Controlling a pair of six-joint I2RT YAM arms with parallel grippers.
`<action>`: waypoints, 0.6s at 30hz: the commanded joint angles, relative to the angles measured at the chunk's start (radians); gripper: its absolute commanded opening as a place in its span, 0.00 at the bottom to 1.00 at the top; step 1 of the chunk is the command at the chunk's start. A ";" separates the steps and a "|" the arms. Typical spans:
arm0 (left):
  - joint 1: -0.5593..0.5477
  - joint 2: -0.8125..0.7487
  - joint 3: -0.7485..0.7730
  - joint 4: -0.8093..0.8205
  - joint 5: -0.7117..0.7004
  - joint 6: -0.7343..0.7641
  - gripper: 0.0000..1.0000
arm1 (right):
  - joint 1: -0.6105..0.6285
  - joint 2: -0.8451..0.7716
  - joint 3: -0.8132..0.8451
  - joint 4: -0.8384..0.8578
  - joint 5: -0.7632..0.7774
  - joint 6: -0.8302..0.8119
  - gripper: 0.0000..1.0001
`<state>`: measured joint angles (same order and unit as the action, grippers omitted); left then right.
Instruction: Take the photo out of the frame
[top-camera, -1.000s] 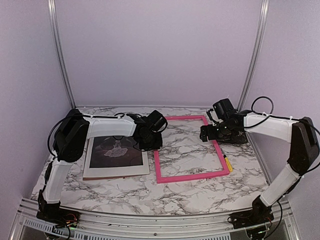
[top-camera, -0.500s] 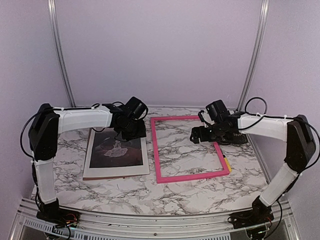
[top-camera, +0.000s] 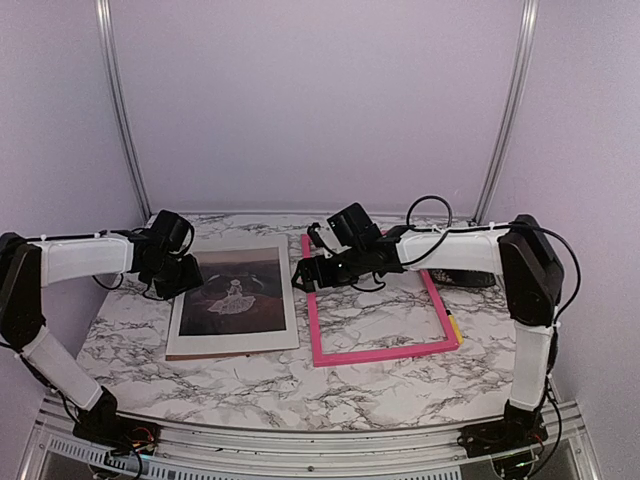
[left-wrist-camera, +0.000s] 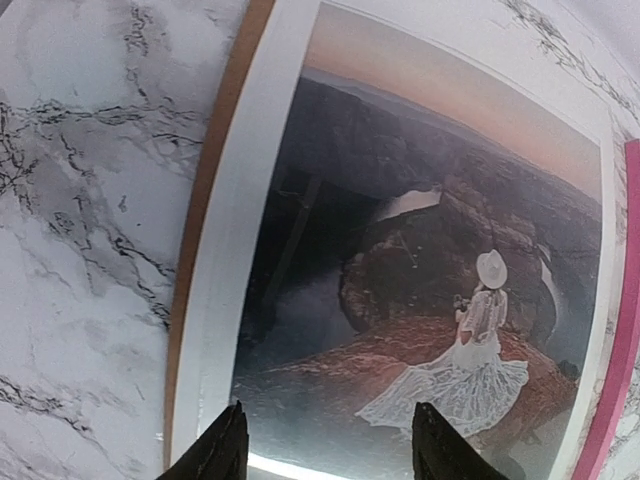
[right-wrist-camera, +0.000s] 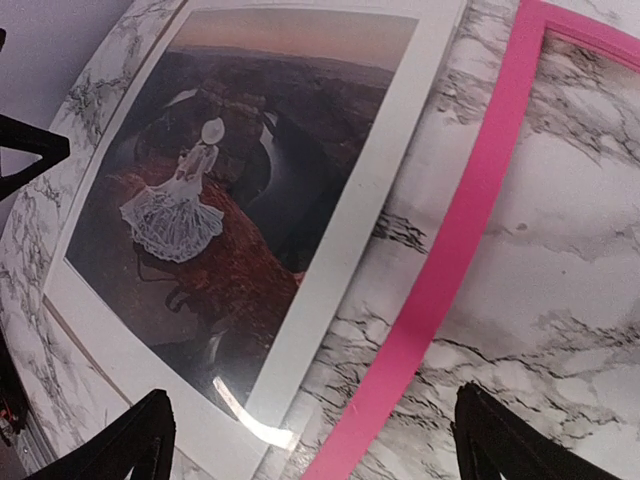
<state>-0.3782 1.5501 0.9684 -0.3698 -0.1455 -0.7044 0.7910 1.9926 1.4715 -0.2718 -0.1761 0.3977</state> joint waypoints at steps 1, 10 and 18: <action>0.082 -0.069 -0.074 0.048 0.078 0.045 0.57 | 0.048 0.106 0.145 0.007 -0.020 0.042 0.95; 0.161 -0.121 -0.179 0.098 0.127 0.044 0.59 | 0.092 0.291 0.329 -0.073 0.020 0.085 0.95; 0.180 -0.119 -0.208 0.116 0.136 0.043 0.61 | 0.093 0.289 0.311 -0.145 0.142 0.113 0.95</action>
<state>-0.2096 1.4464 0.7723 -0.2840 -0.0238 -0.6689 0.8799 2.2982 1.7653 -0.3553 -0.1165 0.4835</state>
